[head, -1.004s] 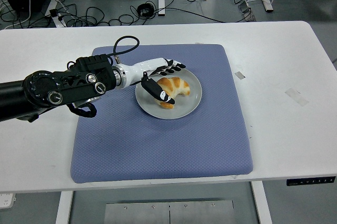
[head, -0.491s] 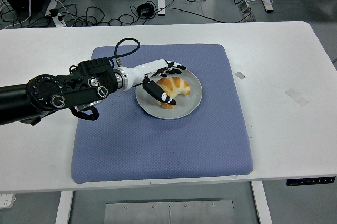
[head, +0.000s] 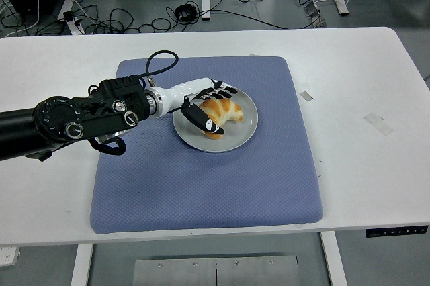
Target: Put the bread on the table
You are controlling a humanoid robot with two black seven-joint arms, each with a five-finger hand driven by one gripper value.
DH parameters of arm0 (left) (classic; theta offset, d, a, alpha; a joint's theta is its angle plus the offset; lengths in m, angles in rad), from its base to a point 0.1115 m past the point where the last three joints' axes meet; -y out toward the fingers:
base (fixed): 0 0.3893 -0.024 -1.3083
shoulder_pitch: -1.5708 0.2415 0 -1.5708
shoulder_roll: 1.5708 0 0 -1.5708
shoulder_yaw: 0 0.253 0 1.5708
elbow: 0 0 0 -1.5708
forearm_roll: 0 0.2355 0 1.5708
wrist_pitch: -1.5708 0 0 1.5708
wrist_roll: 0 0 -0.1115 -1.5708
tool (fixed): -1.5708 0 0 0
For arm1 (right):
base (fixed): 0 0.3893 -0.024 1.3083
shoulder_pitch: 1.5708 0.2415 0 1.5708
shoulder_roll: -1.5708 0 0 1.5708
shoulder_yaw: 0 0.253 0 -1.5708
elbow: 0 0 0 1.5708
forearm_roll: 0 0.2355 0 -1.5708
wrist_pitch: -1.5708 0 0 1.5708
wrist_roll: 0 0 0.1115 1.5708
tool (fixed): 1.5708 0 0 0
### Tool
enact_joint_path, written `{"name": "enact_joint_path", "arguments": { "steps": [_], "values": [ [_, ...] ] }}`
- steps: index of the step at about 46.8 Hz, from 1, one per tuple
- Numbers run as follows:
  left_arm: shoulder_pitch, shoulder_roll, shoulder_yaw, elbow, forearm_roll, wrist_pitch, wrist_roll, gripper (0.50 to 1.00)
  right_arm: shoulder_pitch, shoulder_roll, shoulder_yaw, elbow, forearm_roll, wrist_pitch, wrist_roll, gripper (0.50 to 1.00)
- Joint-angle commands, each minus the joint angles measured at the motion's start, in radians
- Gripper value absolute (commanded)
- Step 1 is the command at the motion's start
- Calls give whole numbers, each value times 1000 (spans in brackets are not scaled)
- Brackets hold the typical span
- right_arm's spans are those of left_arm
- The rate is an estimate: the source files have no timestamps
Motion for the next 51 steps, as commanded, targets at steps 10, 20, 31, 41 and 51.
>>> {"name": "enact_joint_path", "arguments": {
  "steps": [10,20,31,41,51],
  "values": [
    [1,1,0,0,0,-2,0,836,0,0,0,0,0,1,0,1000],
    [-1,3,22,0,0,0,0,822,0,0,0,0,0,1,0,1000],
    [-4,12,26,0,28,0,0,804,0,0,0,0,0,1,0,1000],
    [-4,14,26,0,28,-2,0,715,0,0,0,0,0,-1,0,1000],
    [-6,15,25,0,26,-3,0,605,0,0,0,0,0,1,0,1000]
  ]
}}
